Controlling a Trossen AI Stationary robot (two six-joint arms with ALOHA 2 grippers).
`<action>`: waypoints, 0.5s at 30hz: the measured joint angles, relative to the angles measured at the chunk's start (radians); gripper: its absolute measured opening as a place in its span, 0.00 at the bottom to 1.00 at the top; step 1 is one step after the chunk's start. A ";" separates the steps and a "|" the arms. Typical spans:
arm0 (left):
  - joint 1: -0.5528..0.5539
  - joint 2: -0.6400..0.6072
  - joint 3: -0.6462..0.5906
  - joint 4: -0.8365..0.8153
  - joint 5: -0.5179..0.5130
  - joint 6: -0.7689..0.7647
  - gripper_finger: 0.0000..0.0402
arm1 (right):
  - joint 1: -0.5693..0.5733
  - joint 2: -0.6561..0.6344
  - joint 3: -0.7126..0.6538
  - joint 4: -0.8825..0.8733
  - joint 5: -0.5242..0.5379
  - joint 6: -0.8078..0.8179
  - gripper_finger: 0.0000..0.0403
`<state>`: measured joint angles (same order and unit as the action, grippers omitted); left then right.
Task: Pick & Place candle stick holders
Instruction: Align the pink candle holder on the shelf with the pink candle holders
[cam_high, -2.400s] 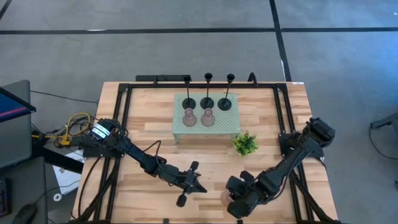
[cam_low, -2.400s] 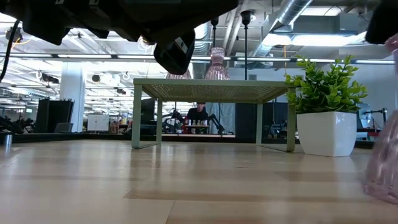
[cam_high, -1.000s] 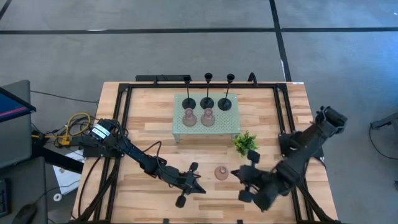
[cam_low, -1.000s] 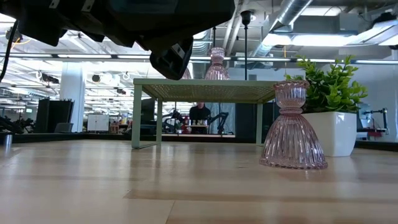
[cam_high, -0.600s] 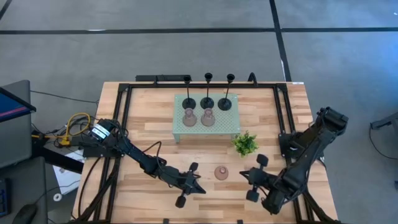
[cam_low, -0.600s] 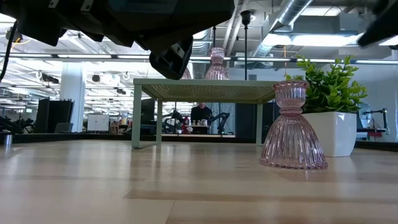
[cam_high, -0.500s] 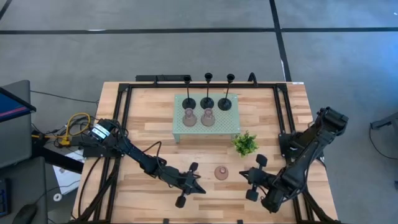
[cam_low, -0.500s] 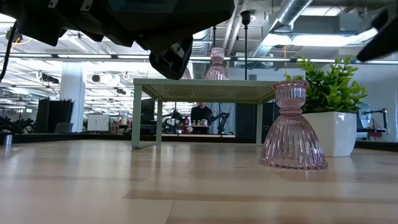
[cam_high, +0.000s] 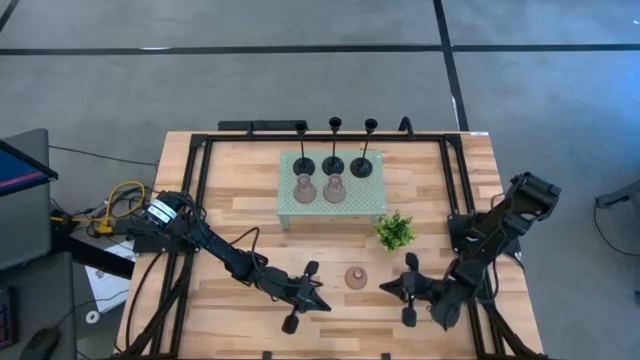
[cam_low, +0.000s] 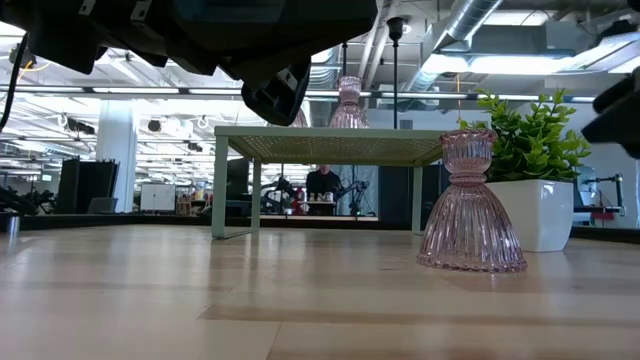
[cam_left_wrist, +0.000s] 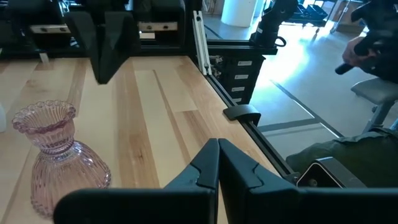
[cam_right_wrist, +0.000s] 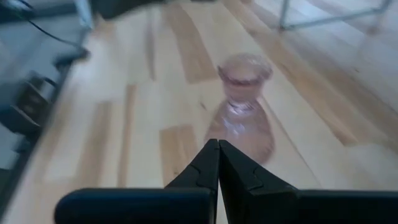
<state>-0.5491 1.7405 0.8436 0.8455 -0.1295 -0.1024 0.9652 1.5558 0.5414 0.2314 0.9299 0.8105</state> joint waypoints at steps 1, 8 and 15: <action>0.000 0.000 0.000 0.000 0.000 0.000 0.01 | -0.006 0.000 -0.027 0.087 -0.007 -0.040 0.00; 0.000 0.000 0.000 0.000 0.000 0.000 0.01 | -0.060 0.000 -0.083 0.254 -0.082 -0.103 0.00; 0.000 0.000 0.000 0.000 0.000 0.000 0.02 | -0.124 0.002 -0.083 0.251 -0.217 -0.082 0.01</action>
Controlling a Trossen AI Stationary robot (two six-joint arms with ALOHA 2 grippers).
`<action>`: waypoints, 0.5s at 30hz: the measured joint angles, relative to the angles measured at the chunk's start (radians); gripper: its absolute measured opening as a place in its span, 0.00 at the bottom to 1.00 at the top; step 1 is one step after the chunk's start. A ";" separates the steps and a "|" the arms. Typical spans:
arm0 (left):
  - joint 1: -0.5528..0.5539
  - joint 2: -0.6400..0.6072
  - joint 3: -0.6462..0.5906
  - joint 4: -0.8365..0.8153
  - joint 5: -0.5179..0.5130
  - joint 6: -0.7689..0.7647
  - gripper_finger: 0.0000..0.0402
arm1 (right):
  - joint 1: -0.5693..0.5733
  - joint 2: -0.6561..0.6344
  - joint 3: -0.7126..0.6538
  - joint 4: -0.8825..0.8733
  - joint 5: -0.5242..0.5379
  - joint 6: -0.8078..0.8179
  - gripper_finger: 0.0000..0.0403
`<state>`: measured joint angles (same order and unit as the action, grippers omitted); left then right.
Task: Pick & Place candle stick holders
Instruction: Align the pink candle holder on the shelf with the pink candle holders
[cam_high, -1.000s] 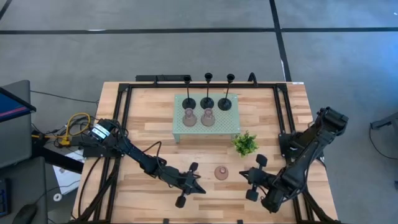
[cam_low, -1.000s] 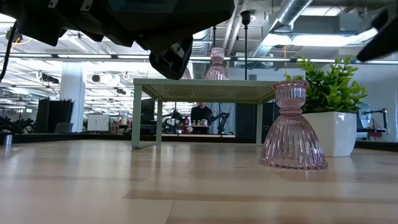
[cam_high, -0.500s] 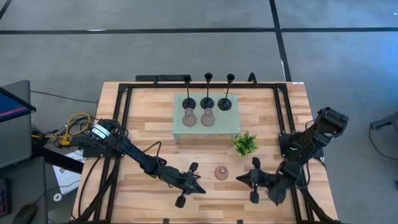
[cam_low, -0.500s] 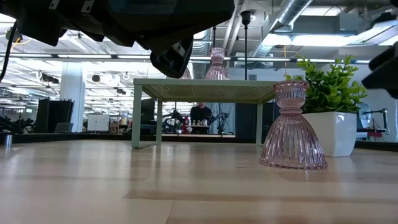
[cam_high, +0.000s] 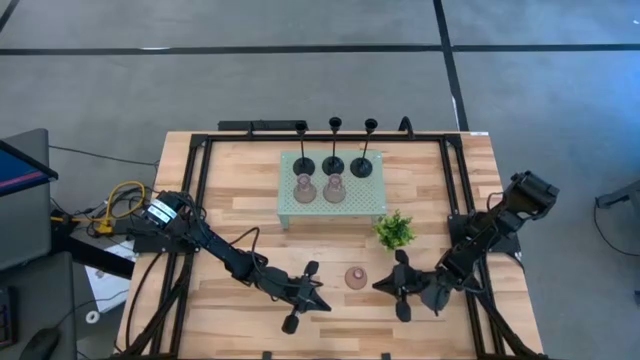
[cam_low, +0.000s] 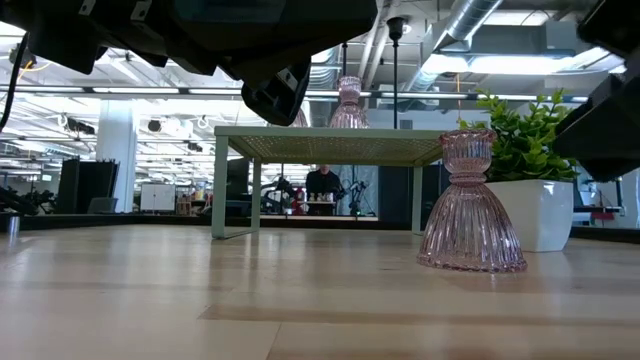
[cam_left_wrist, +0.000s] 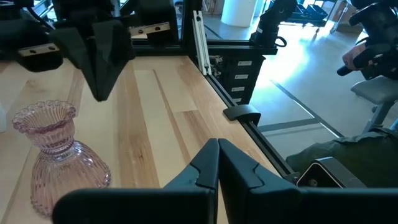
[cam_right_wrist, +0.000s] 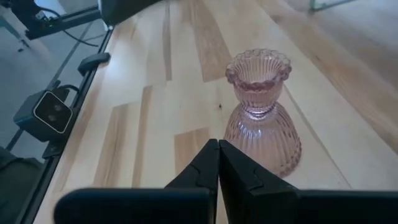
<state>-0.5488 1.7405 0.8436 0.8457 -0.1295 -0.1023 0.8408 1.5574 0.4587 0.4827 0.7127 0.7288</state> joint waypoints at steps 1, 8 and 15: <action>0.000 0.000 0.000 0.000 0.000 0.000 0.01 | -0.007 0.000 0.000 -0.001 -0.014 -0.002 0.02; 0.000 0.000 0.000 0.000 0.000 0.000 0.02 | -0.032 0.000 0.012 -0.011 -0.036 -0.006 0.25; 0.000 0.000 0.000 0.000 0.000 0.000 0.02 | -0.010 0.001 0.062 -0.057 -0.045 0.021 0.45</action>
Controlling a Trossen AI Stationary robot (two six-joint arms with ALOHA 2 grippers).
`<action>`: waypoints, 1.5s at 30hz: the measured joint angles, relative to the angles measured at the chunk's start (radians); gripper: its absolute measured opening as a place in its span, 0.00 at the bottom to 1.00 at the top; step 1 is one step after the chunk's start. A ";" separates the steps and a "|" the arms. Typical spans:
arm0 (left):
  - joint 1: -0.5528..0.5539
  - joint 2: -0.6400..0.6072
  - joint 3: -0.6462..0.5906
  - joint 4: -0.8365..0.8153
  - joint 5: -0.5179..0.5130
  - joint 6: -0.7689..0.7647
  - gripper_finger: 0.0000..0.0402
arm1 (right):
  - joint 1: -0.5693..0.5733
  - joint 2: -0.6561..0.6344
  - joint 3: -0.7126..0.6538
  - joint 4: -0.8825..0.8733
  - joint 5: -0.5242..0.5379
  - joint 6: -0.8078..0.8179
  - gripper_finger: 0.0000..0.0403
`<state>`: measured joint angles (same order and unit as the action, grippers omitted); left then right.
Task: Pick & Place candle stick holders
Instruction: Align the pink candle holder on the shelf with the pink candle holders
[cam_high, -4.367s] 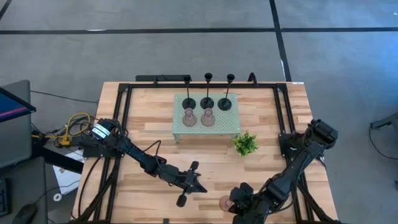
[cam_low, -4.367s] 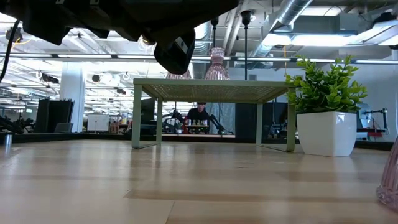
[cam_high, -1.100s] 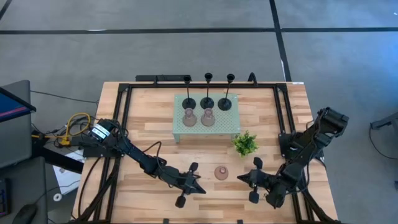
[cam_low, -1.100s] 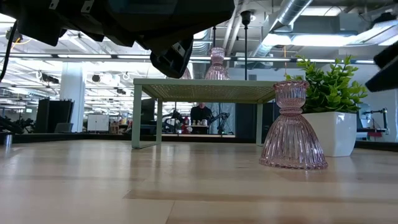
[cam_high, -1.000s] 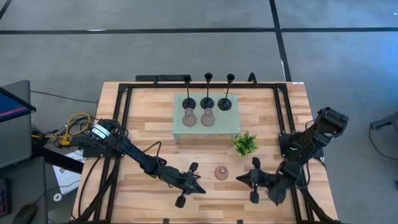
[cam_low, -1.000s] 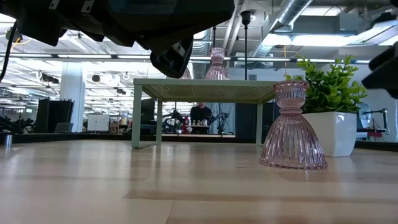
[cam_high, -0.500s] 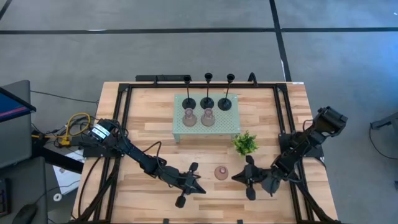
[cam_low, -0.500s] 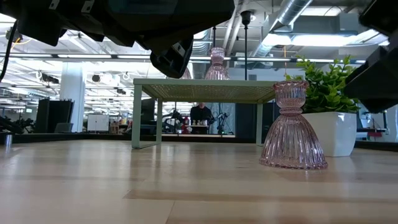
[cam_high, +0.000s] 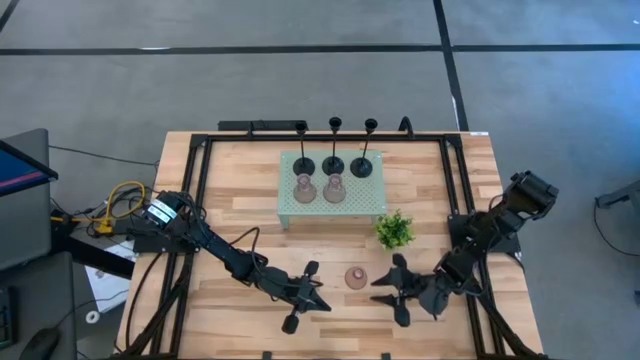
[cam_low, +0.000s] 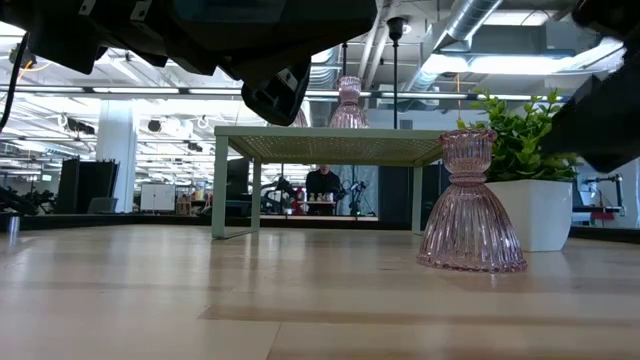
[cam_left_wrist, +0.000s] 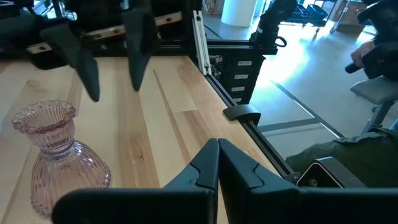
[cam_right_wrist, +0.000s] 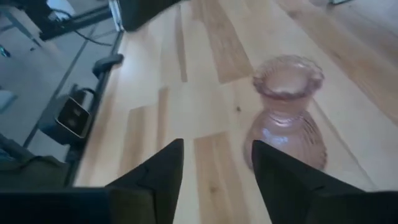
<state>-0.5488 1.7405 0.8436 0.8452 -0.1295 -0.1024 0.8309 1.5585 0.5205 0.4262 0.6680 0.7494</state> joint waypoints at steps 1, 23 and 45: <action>0.000 0.000 0.000 0.000 0.000 0.000 0.02 | 0.005 0.000 0.009 -0.005 0.008 0.009 0.45; -0.003 0.000 -0.006 -0.019 0.001 -0.003 0.01 | 0.059 0.326 0.239 -0.192 0.225 0.243 0.26; -0.003 0.000 -0.011 -0.026 0.000 -0.007 0.02 | 0.004 0.261 0.325 -0.443 0.074 0.141 0.26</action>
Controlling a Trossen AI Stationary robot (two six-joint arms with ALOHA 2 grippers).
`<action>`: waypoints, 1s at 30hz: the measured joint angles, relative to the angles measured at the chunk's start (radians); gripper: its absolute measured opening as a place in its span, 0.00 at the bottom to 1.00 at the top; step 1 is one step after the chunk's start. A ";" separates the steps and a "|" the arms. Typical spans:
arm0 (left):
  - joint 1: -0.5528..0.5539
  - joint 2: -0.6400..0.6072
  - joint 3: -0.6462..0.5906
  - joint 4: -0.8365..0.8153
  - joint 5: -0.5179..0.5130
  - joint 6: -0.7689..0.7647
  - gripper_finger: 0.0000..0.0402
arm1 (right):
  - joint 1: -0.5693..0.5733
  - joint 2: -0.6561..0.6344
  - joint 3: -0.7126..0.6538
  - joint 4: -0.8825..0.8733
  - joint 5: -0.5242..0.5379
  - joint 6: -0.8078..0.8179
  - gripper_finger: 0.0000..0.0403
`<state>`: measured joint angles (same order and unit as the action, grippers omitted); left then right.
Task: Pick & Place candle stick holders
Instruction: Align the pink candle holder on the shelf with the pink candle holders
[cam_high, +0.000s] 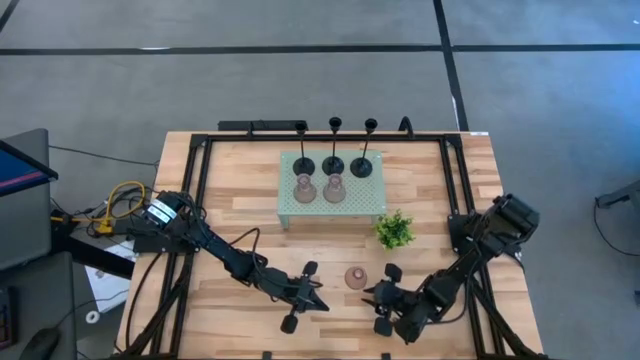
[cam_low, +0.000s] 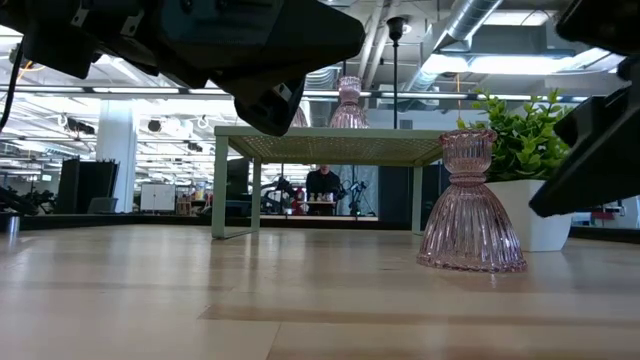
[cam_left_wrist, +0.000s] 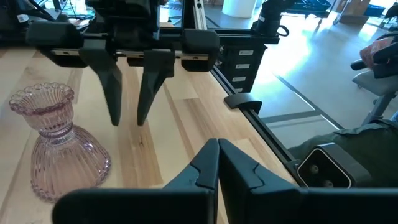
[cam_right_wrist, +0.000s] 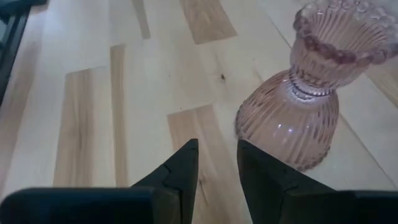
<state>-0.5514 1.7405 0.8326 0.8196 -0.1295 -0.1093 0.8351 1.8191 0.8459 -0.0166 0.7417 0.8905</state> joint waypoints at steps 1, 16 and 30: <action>0.000 0.000 0.000 0.000 0.000 0.000 0.02 | -0.006 0.000 0.000 -0.001 -0.002 -0.005 0.26; 0.000 0.000 0.000 0.000 0.000 0.000 0.02 | -0.065 0.000 -0.001 -0.038 -0.065 0.103 0.23; 0.003 0.000 0.000 -0.001 0.000 0.000 0.02 | -0.064 0.000 0.069 -0.205 -0.064 0.083 0.03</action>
<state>-0.5488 1.7405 0.8326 0.8189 -0.1296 -0.1093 0.7715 1.8187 0.9149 -0.2212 0.6781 0.9737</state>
